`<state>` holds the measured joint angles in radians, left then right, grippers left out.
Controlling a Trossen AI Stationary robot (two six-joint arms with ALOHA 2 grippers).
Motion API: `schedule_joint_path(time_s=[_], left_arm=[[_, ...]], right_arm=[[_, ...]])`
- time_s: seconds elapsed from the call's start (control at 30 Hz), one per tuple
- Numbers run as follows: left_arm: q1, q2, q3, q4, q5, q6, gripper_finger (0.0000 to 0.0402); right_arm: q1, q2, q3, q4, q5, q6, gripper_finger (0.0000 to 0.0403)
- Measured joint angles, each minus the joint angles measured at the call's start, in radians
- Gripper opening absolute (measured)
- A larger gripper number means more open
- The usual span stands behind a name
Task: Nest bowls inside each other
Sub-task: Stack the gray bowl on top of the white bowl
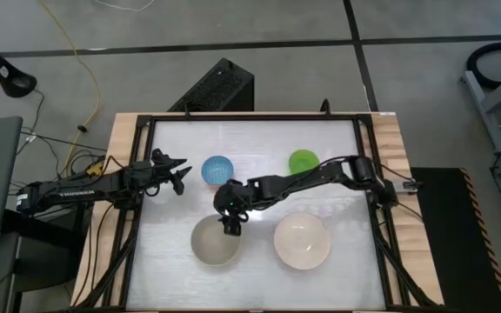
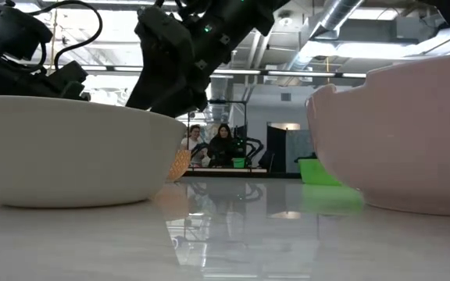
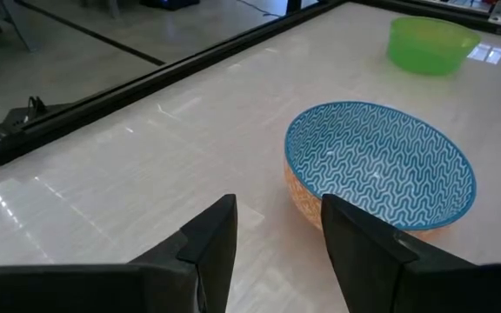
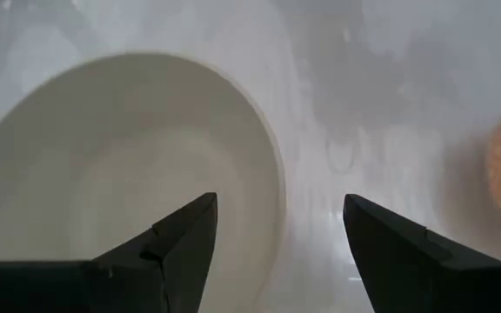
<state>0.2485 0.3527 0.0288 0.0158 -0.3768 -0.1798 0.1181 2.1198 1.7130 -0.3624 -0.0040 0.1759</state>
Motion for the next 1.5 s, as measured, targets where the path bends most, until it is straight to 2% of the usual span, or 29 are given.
schedule_joint_path(time_s=[0.33,0.43,0.57,0.77,0.97,1.1,1.23,1.4,1.5], left_arm=[[0.000,0.000,0.000,0.000,0.003,0.000,0.0158],[0.000,0.000,0.000,0.000,0.006,0.000,0.0158],[0.000,0.000,0.000,0.000,0.005,0.000,0.0158],[0.000,0.000,0.000,0.000,0.005,0.000,0.0158],[0.000,0.000,0.000,0.000,0.005,0.000,0.0158],[0.000,0.000,0.000,0.000,0.005,0.000,0.0158],[0.000,0.000,0.000,0.000,0.005,0.000,0.0158],[0.000,0.000,0.000,0.000,0.005,0.000,0.0158],[0.000,0.000,0.000,0.000,0.005,0.000,0.0158]], right_arm=[[0.001,0.086,-0.003,0.068,-0.044,0.068,0.0270],[0.003,0.096,-0.004,0.055,-0.043,0.065,0.0259],[0.006,0.095,-0.003,0.059,-0.043,0.055,0.0195],[0.006,0.093,-0.003,0.060,-0.063,0.061,0.0028],[0.006,0.056,-0.004,0.059,-0.067,0.075,0.0012],[-0.002,-0.022,-0.005,0.039,-0.099,0.046,0.0007],[-0.011,-0.151,-0.028,-0.040,-0.134,0.010,0.0007],[-0.008,-0.372,-0.159,-0.148,-0.150,0.083,0.0007],[0.035,-0.509,-0.278,-0.177,-0.101,0.180,0.0007]])
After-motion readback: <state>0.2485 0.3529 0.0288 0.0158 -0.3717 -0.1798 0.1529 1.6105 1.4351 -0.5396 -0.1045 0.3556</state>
